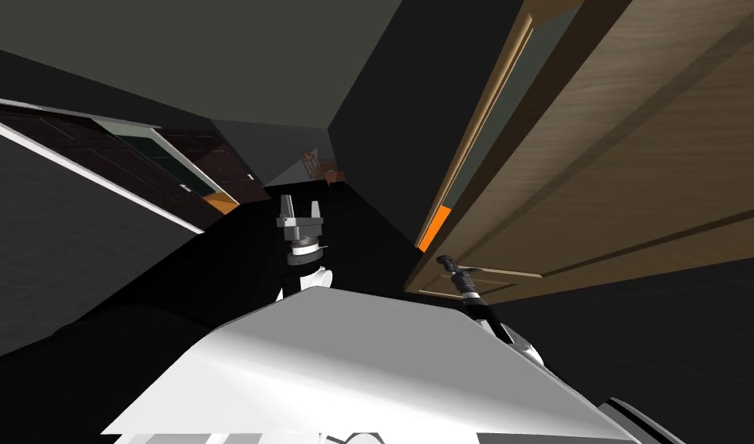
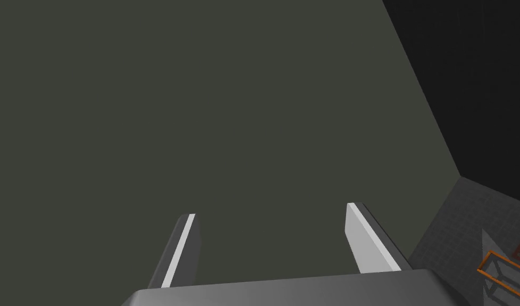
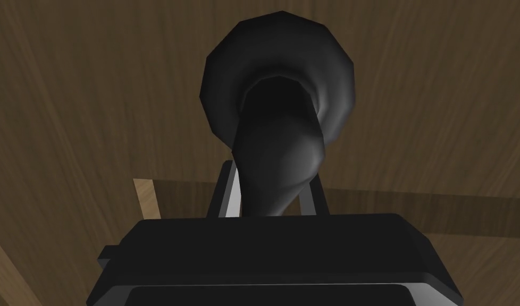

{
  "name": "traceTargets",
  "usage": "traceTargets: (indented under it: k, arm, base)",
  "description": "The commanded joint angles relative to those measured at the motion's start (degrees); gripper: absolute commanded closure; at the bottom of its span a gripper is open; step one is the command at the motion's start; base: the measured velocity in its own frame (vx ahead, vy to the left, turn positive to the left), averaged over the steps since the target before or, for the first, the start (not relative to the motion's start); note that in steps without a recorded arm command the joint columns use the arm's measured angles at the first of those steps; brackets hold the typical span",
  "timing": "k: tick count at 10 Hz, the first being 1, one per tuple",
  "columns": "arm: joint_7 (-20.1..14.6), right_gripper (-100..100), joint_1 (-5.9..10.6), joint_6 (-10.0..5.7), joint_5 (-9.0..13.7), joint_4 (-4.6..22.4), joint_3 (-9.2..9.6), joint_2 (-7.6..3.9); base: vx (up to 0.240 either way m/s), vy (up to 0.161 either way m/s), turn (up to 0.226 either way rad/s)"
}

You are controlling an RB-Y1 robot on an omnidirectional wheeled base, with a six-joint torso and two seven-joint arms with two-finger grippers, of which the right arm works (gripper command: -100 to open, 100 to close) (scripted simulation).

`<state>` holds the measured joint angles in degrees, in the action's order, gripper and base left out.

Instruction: Pull the door open

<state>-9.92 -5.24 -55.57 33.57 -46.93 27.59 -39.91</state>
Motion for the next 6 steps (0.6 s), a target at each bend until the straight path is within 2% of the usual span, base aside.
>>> traceTargets:
  k: [1,5,6]
  arm:
    - [-0.60,100,-0.36,-1.58,0.18,0.84,1.02,-0.38]
    - [-2.00,100,-1.87,-5.04,1.27,1.69,3.07,-2.39]
    - [-1.81,100,-1.49,-4.35,1.09,1.68,2.85,-1.92]
  base:
    - [-0.164,-0.054,0.134]
    - [-0.179,-0.072,0.148]
    - [-0.076,-0.037,0.037]
